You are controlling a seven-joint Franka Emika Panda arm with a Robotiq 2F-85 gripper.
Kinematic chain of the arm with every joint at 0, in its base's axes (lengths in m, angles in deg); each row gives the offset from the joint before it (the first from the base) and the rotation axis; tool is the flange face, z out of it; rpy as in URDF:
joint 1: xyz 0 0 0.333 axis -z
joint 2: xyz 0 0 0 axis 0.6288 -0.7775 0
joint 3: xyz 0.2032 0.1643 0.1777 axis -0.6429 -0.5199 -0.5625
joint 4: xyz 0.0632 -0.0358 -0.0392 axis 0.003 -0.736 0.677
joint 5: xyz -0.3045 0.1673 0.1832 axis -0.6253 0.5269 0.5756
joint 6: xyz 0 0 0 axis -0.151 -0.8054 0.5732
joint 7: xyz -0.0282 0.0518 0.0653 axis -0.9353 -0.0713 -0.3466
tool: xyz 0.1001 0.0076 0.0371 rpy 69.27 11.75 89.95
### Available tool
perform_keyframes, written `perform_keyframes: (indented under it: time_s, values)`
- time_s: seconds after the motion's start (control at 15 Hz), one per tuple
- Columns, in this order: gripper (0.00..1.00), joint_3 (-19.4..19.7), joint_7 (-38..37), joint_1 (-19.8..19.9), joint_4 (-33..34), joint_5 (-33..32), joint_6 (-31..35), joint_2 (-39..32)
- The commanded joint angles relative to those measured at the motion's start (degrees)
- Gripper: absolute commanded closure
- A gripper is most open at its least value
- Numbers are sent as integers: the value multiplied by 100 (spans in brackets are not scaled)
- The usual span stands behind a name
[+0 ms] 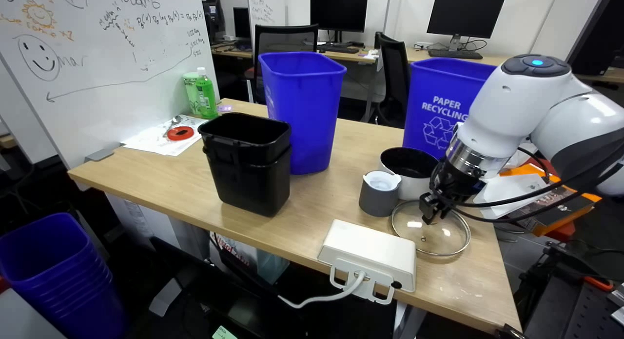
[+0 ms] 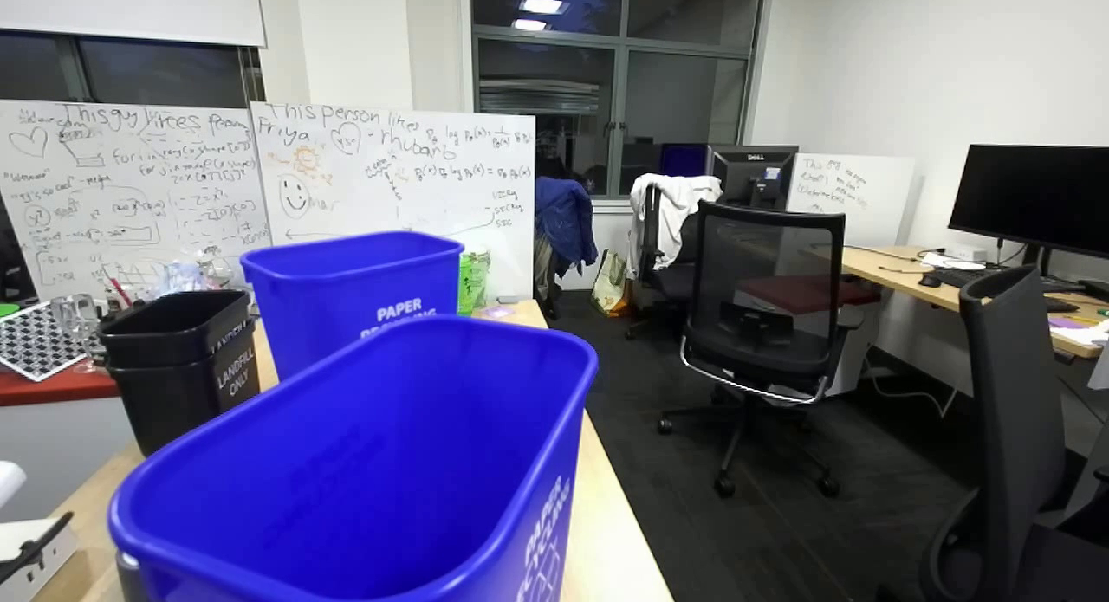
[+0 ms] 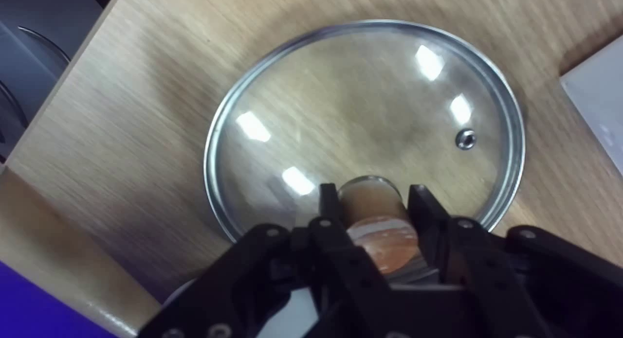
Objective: Pick up the white object from the mug and put it in the pot, then close the lid of the pot
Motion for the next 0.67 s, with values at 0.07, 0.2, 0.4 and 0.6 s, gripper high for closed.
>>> perform_keyframes:
  time_s: [0.07,0.2,0.4,0.6]
  values:
    - [86,-432,972,273,-27,1096,-358,404]
    - [86,-608,1340,268,40,1782,-461,559]
    - [86,-867,2071,179,205,3071,-724,794]
    - [86,-825,2853,-131,457,4284,-1165,1095]
